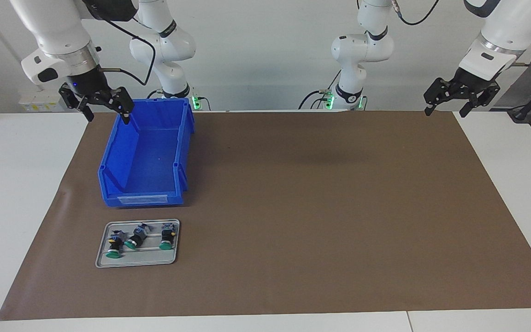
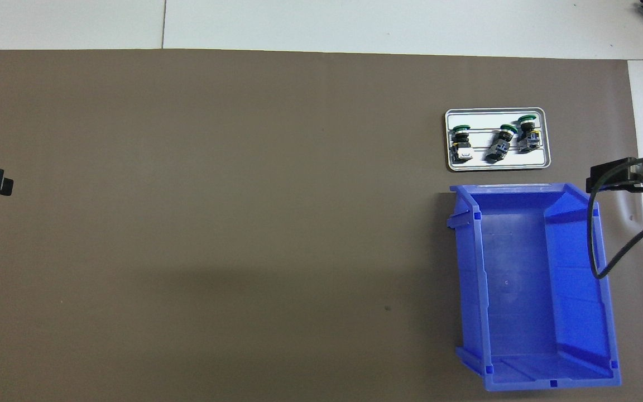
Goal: Place and press button with both arms
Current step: 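Reach the right gripper to the metal tray and grasp a green-capped part, then carry the green-capped part with the right gripper toward the table center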
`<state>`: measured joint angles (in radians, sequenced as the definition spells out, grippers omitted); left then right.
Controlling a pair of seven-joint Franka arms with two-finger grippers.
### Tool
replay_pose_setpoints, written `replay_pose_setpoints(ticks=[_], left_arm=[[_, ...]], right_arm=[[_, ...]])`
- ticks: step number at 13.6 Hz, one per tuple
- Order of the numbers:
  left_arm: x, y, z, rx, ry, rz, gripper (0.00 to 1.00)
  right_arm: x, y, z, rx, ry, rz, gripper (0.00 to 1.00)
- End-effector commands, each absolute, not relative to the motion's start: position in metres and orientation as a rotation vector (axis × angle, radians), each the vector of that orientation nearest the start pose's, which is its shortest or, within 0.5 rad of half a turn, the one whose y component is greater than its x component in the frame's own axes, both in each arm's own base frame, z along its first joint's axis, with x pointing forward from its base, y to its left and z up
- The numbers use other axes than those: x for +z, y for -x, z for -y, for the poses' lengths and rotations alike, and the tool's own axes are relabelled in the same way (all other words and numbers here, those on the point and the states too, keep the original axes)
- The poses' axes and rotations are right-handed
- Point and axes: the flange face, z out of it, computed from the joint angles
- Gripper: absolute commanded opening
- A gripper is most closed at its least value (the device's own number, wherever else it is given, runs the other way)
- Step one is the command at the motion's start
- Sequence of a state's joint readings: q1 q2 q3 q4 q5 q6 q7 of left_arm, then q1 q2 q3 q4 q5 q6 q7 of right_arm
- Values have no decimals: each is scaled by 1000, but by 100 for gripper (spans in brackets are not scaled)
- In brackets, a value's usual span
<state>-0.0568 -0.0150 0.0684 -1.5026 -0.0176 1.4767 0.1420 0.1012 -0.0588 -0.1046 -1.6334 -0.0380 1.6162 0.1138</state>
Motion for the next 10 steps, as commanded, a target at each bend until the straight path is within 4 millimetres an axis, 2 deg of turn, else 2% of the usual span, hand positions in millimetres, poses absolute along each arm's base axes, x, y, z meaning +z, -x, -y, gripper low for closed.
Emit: replay_pose_setpoints(ticks=[1,5,8,10], left_arm=[[657,-531,-6,27,3137,-190,100],[657,-531,-6,26,3138,-190,100],[656,-531,-6,29,3138,-190,100],[657,-531,-6,26,3138,-190,100]], right_arm=[[604,-563,10,-131,3148,-204,100],[519,-631,11,-214,3163,-207,100],[462,-665,8,-302,3157,-201,100],[431,-681,5,-336,3147,-275,100]])
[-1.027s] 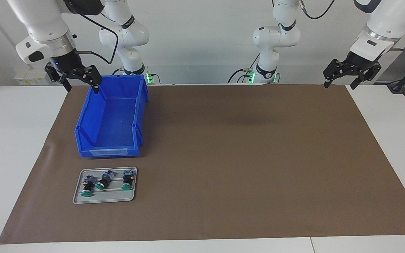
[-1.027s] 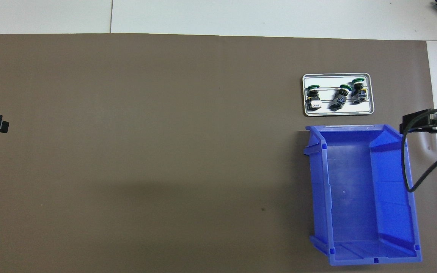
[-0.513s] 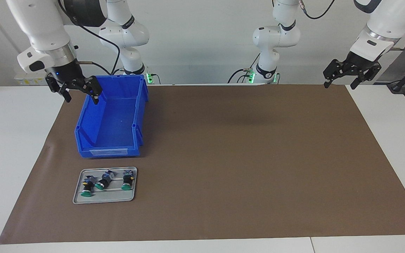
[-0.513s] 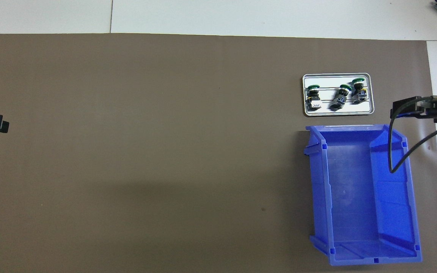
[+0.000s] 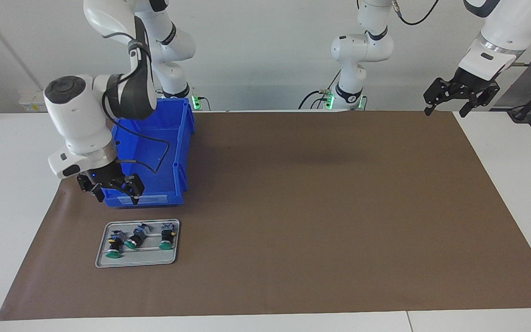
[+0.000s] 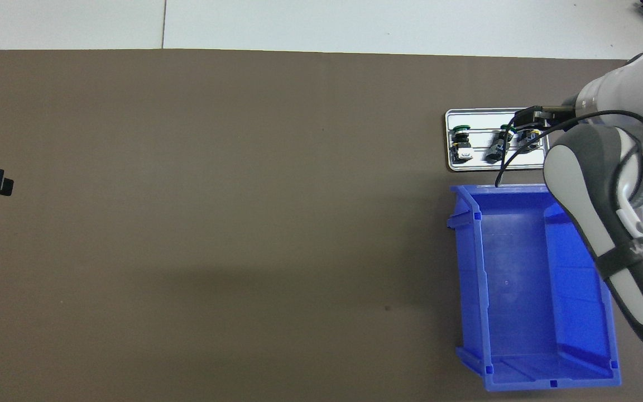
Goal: Place and press button with both arms
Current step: 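Carry the green-capped part with the right gripper toward the table center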
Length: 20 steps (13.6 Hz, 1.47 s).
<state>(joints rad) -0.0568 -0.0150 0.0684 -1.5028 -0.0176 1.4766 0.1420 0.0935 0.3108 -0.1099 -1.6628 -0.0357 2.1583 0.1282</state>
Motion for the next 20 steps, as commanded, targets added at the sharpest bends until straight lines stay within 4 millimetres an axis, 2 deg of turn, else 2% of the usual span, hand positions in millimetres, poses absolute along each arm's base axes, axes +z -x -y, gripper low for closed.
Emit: replay_pose_setpoints(ticks=[1,4,6,7,8,12,16,17,18,19,20], left_arm=[[656,-531,-6,29,3138,-190,100],[656,-531,-6,29,3138,-190,100],[656,-531,-6,29,3138,-190,100],[656,-531,-6,29,3137,-190,100],[656,-531,-6,29,3138,-190,100],[656,-531,-6,29,3138,-190,100],[656,-531,-6,29,3138,-190,100],[657,-531,-6,26,3138,-190,100],[656,-531,-7,29,3138,-188,100],[656,-531,-7,29,3138,-188,100],[656,-531,-6,29,3138,-190,100]], right_arm=[[414,-688,2,-338,3142,-320,100],[374,-691,21,-287,3142,-410,100],[346,-694,18,-277,3125,-507,100],[338,-694,13,-265,3126,-506,100],[338,-695,14,-270,3118,-533,100],[316,-697,11,-257,3085,-565,100],[301,-688,11,-205,3096,-551,94],[301,-688,12,-205,3097,-551,88],[299,-688,12,-200,3097,-551,78],[300,-688,10,-200,3097,-549,47],[301,-688,11,-195,3096,-554,0]])
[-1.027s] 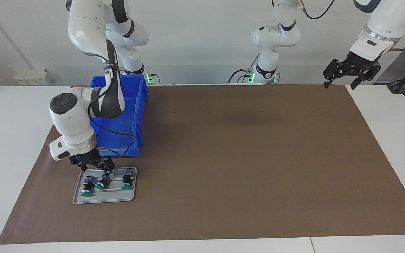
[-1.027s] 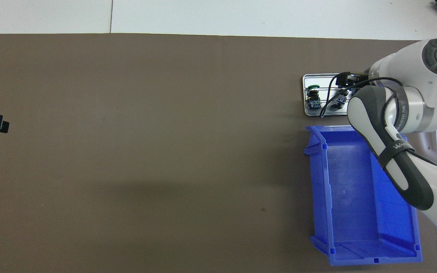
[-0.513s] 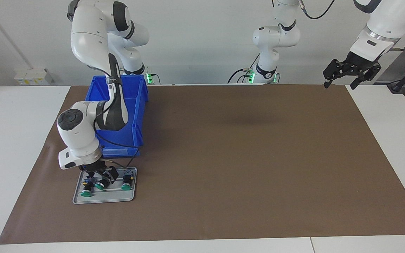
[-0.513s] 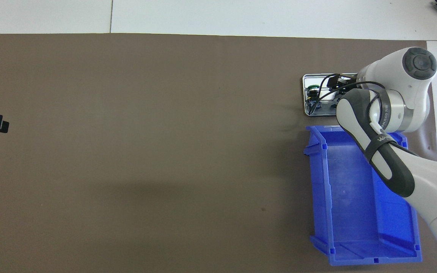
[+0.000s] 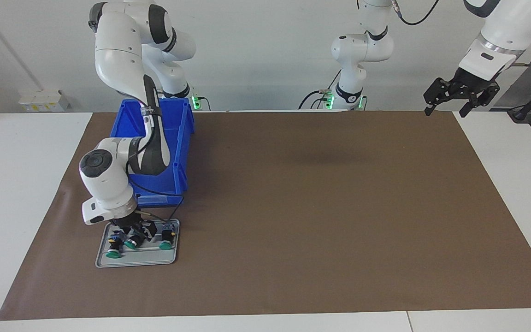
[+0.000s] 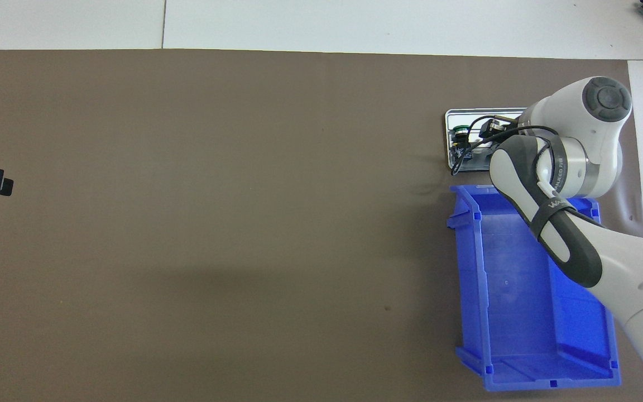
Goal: Place and press button with both arms
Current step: 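Carry the green-capped part with the right gripper toward the table center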
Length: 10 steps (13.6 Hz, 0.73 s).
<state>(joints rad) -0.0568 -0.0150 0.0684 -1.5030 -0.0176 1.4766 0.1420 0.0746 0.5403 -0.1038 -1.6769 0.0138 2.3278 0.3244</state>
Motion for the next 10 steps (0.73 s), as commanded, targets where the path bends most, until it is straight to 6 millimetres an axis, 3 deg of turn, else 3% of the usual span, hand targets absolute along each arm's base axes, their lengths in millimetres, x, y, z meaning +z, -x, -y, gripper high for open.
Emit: replay_pose_setpoints(ticks=[1,3,7,8,10], left_arm=[[656,-531,-6,29,3138,-190,100],[657,-531,-6,26,3138,-190,100],[656,-531,-6,29,3137,-190,100],[656,-531,-6,29,3138,-190,100],[656,-531,-6,29,3138,-190,100]], right_arm=[[303,-689,12,-190,3092,-572,0],[313,-694,10,-192,3072,-584,0],[379,-714,3,-226,3049,-620,0],[395,-718,-3,-241,3034,-710,0],[421,-721,-22,-285,2895,-1053,0]])
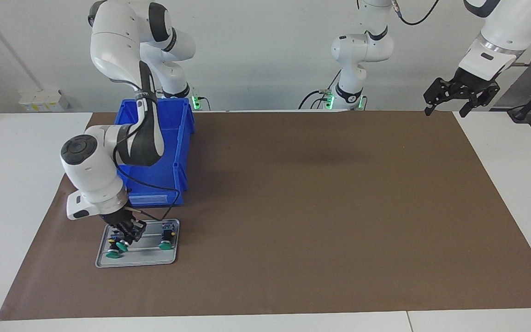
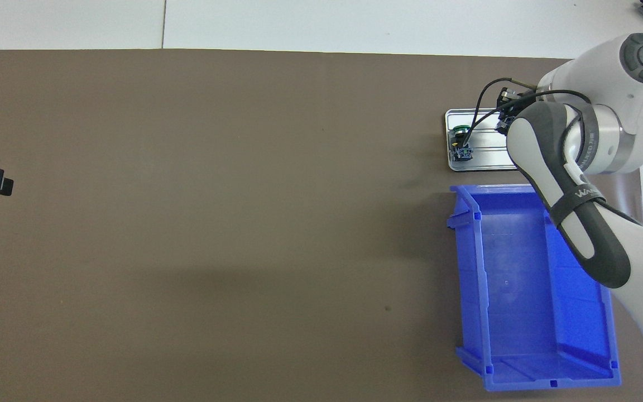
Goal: Place and press button with both arms
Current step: 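Carry the green-capped part with the right gripper toward the table center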
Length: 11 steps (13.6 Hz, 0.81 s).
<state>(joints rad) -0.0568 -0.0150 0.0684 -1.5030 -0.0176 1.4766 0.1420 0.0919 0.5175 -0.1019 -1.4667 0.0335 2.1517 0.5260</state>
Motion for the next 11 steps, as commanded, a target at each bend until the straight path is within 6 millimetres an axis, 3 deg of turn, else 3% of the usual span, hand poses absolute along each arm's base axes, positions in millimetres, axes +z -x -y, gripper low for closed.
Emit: replay_pose_setpoints(ticks=[1,2,3,8,11], left_arm=[[656,-531,-6,29,3138,-190,100],[656,-531,-6,29,3138,-190,100],[656,-531,-6,29,3138,-190,100],[657,-531,-6,27,3137,-190,100],[657,-531,-6,26,3138,-190,100]], right_arm=[[438,-721,-33,-310,2815,-1168,0],[449,-722,-42,-314,2740,-1259,0],[454,-722,-62,-315,2686,-1335,0],[467,-694,-207,-245,2326,-1733,0],[453,-658,-300,-162,2196,-1888,0]])
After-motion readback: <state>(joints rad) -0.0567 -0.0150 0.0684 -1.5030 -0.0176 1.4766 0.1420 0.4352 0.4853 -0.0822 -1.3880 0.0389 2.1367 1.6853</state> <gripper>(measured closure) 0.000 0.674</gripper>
